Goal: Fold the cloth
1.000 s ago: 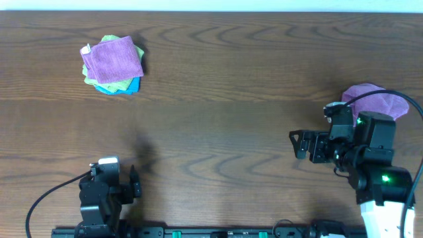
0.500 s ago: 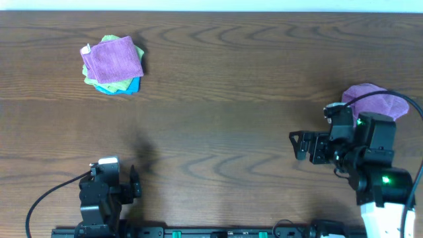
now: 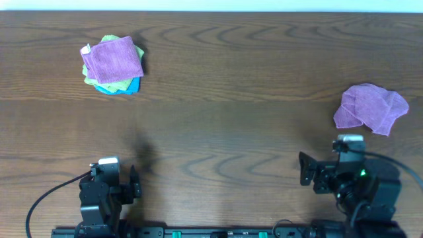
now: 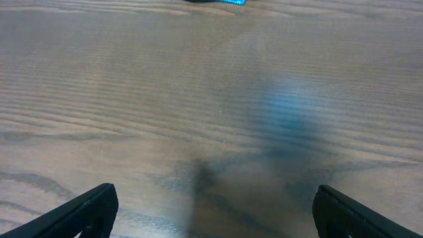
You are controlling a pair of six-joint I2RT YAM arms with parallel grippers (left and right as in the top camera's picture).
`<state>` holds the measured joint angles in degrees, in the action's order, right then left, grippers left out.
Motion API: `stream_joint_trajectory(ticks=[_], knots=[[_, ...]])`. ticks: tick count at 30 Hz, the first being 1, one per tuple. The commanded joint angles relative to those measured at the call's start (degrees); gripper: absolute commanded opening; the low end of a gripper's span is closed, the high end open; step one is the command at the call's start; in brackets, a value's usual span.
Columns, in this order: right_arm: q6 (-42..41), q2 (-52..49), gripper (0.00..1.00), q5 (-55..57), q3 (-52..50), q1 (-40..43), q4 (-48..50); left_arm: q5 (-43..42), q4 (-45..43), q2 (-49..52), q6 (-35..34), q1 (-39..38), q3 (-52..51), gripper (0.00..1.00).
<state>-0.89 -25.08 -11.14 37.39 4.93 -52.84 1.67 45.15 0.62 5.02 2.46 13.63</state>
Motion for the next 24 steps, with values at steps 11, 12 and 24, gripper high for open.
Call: stream_joint_trajectory(ticks=[11,12,24], knots=[[2.71,18.75,0.99,3.67,-19.1,-2.34,7.98,-0.04,0.11,-0.42,1.2,-0.28,-0.39,0.95],[2.71,19.52,0.99,3.69,-19.71,-2.34,8.07,-0.04,0.11,-0.42,1.22,-0.28,-0.39,0.95],[2.67,24.76,0.99,6.75,-26.16,-5.03,8.11,-0.04,0.11,-0.42,1.22,-0.28,-0.39,0.95]])
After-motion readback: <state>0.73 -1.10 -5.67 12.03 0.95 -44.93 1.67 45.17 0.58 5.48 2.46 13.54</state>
